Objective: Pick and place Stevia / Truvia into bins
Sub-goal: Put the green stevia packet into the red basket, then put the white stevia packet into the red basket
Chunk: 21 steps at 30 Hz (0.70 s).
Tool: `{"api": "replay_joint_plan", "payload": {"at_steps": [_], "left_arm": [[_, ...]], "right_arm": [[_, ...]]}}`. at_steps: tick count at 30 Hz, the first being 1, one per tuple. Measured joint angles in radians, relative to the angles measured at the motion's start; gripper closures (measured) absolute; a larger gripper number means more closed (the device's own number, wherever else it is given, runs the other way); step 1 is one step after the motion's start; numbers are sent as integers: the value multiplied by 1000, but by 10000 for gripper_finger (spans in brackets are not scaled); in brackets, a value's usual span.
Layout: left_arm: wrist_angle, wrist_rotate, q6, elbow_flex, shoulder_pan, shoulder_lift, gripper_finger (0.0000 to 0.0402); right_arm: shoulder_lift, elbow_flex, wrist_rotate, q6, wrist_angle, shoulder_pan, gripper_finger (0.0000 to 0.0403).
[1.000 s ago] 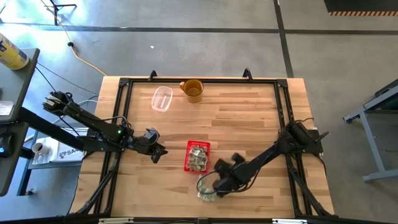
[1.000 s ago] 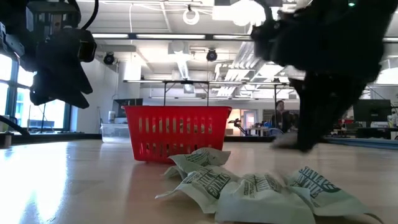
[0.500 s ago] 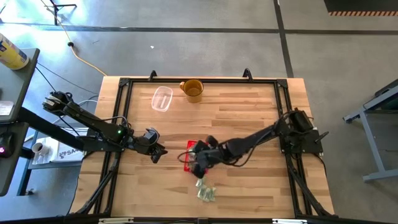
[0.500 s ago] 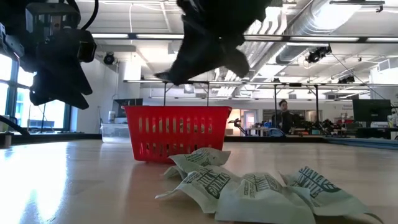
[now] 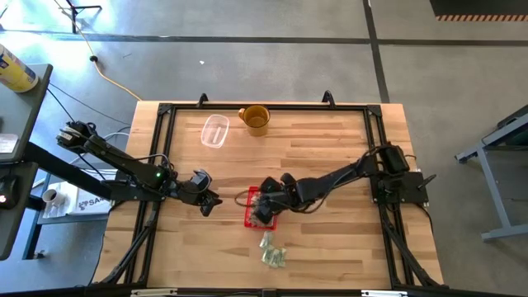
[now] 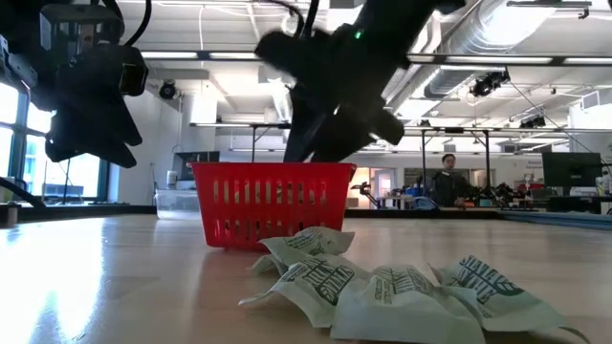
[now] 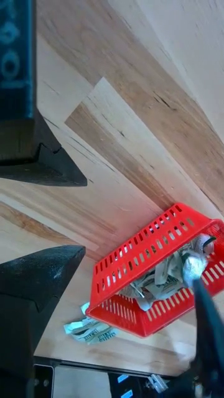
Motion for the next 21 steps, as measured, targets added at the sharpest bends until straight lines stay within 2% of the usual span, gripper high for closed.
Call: {"api": "replay_joint_plan", "payload": {"at_steps": [5,8,16,19,21], "left_arm": [[0,0,0,0,0,0,204],[0,0,0,0,0,0,204],[0,1,-27,0,0,0,204],[1,1,-29,0,0,0,204],[1,1,-28,0,0,0,204]], "right_arm": [[18,0,-104,-64,-22,-48,242],[23,0,-109,-98,-13,-50,249],[-87,84,108,-236,-18,36,262],[-112,87,97,-291,-112,85,260],[-117,87,42,-292,-217,122,257]]}}
